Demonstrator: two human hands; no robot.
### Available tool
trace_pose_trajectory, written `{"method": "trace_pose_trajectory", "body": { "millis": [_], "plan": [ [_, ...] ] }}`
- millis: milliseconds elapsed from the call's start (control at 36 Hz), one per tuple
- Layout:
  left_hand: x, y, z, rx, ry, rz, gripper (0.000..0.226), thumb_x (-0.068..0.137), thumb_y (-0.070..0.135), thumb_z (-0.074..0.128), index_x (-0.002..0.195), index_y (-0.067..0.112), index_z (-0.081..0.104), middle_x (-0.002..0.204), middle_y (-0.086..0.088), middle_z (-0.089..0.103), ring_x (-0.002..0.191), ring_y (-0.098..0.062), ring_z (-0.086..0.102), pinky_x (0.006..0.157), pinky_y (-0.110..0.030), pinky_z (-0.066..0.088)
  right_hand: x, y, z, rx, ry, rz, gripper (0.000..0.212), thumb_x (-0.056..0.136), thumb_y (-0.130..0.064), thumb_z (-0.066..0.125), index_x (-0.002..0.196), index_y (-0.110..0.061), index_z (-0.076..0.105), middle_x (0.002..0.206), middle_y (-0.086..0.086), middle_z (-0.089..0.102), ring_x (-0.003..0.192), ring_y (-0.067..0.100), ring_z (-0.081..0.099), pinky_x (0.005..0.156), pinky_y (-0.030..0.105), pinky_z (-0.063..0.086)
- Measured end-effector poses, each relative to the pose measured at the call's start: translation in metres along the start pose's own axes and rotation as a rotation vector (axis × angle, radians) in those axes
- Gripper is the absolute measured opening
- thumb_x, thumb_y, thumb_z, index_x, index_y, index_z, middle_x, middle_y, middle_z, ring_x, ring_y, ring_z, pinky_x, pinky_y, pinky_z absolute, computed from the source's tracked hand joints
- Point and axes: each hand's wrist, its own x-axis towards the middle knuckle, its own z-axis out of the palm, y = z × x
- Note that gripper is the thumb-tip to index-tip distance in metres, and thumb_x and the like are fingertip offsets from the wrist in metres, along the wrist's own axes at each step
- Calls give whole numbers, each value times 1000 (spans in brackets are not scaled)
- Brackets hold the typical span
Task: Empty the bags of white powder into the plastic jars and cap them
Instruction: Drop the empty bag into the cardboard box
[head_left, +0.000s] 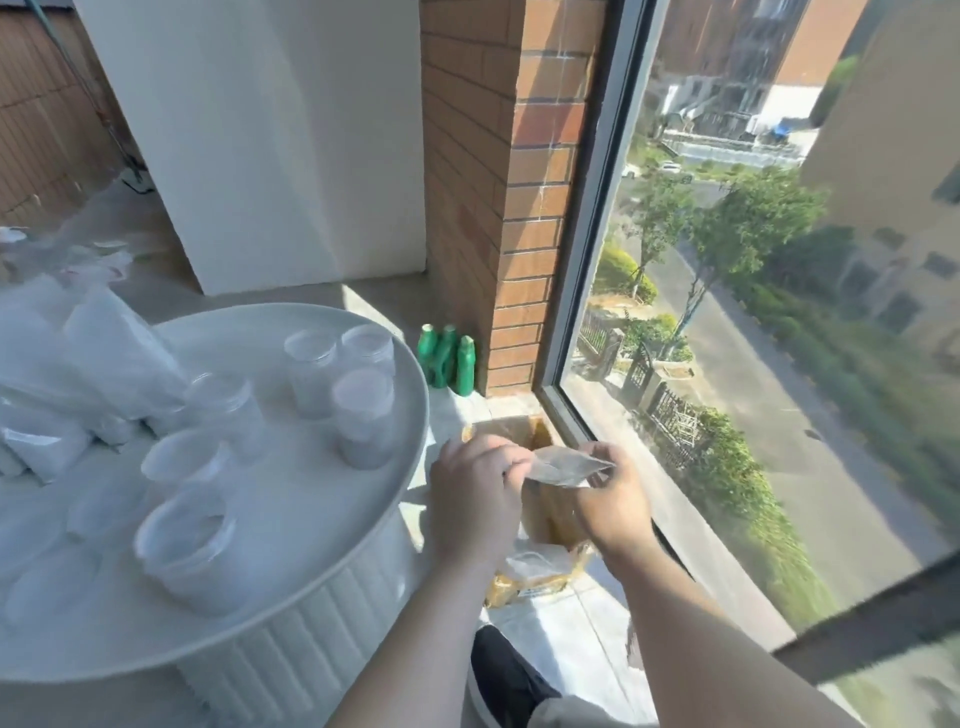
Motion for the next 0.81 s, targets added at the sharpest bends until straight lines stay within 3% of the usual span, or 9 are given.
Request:
{"method": "trace_pose_trajectory", "body": {
  "millis": [111, 250, 361, 444, 556, 583, 667, 722, 806],
  "plan": [
    [-3, -6, 20, -55, -110, -61, 20, 93, 19, 61, 99, 28, 78, 107, 12, 65, 99, -13, 59, 90, -29, 48, 12, 28, -9, -68, -95, 79, 30, 60, -14, 68, 87, -24, 59, 82, -2, 71, 78, 23, 69, 80, 48, 59],
    [-10, -18, 42, -19, -141, -119, 20, 95, 19, 60, 101, 22, 79, 108, 9, 66, 97, -13, 62, 85, -21, 45, 17, 49, -9, -281, -175, 65, 25, 77, -6, 66, 86, -28, 58, 83, -3, 67, 72, 21, 65, 60, 23, 50],
    [-16, -27, 56, -45, -164, -152, 17, 91, 14, 64, 96, 19, 80, 103, 4, 69, 91, -16, 65, 83, -29, 52, 19, 65, -4, -370, -183, 37, 18, 86, -10, 59, 87, -28, 64, 90, -6, 66, 85, 19, 63, 74, 25, 49],
    [-21, -30, 63, -68, -161, -178, 17, 90, 11, 66, 96, 15, 80, 100, 1, 71, 89, -16, 66, 80, -24, 48, 17, 71, -2, -397, -227, 58, 23, 88, -4, 52, 97, -19, 68, 93, -3, 64, 87, 15, 57, 68, 15, 40],
    [-27, -35, 72, -95, -216, -216, 17, 90, 8, 64, 97, 11, 79, 99, -1, 71, 93, -16, 65, 79, -19, 43, 20, 80, 0, -482, -225, 73, 19, 84, -10, 55, 84, -25, 66, 88, -4, 65, 82, 17, 55, 60, 17, 37],
    [-28, -37, 75, -92, -254, -232, 19, 91, 9, 62, 100, 12, 79, 102, -1, 71, 97, -17, 64, 82, -21, 45, 20, 83, 0, -501, -225, 82, 19, 86, -12, 56, 88, -26, 69, 94, -4, 67, 86, 16, 57, 61, 15, 36],
    [-31, -38, 75, -46, -389, -337, 34, 91, 10, 58, 121, 20, 71, 121, 0, 67, 112, -18, 61, 96, -29, 49, 19, 82, -1, -547, -272, 119, 47, 89, -4, 49, 129, -23, 64, 133, 1, 62, 116, 19, 59, 81, 16, 39],
    [-32, -37, 71, -13, -434, -407, 50, 88, 5, 52, 133, 25, 62, 131, 0, 62, 120, -20, 58, 99, -34, 49, 18, 75, -2, -571, -288, 152, 55, 88, 1, 45, 137, -20, 57, 136, 3, 59, 122, 22, 58, 88, 20, 45],
    [-29, -29, 61, -24, -421, -462, 61, 84, -2, 45, 136, 27, 58, 135, 2, 59, 122, -21, 56, 99, -36, 49, 21, 66, 1, -545, -258, 155, 49, 89, -4, 46, 134, -17, 58, 131, 6, 62, 115, 25, 61, 95, 30, 51]
  ]
}}
